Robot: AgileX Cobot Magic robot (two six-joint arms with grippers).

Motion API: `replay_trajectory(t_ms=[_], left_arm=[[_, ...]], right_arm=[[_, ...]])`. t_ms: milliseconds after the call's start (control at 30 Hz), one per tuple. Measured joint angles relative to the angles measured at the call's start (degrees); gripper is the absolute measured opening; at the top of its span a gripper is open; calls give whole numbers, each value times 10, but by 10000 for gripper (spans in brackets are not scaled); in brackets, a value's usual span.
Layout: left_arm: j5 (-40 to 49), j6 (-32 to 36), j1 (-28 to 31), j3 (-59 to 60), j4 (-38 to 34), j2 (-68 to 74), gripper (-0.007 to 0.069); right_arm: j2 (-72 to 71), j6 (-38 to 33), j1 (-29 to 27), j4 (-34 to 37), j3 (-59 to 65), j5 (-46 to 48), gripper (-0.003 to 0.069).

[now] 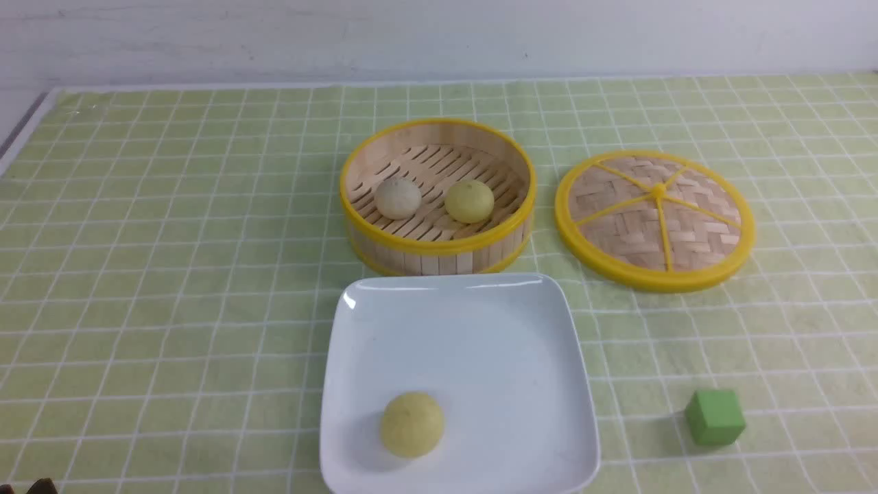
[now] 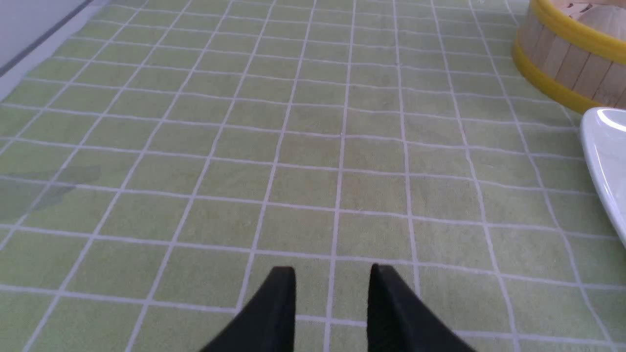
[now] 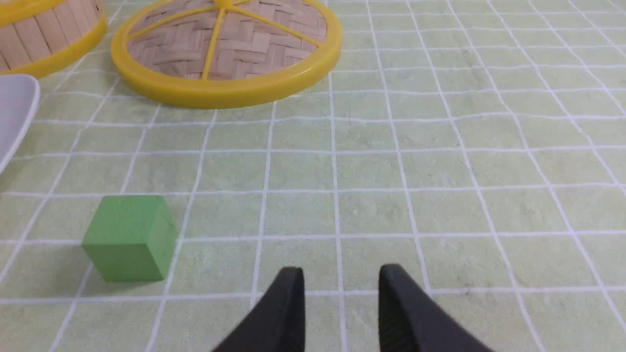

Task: Put the steamed buns into the plate on the green tablecloth.
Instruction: 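Reach toward a bun in the bamboo steamer with the right gripper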

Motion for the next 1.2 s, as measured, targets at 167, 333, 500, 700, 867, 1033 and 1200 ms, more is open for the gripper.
replay_trajectory(t_ms=[167, 333, 500, 700, 867, 1033, 1200], left_arm=[[0, 0, 0, 0, 0, 0, 241], [0, 0, 0, 0, 0, 0, 241], [0, 0, 0, 0, 0, 0, 241], [0, 0, 0, 0, 0, 0, 241], [0, 0, 0, 0, 0, 0, 241], [0, 0, 0, 0, 0, 0, 241], [0, 0, 0, 0, 0, 0, 241]], right_arm=[[0, 0, 0, 0, 0, 0, 240], [0, 0, 0, 0, 0, 0, 240], [0, 0, 0, 0, 0, 0, 240], [0, 0, 0, -1, 0, 0, 240], [0, 0, 0, -19, 0, 0, 240], [0, 0, 0, -26, 0, 0, 240], [0, 0, 0, -28, 0, 0, 240]])
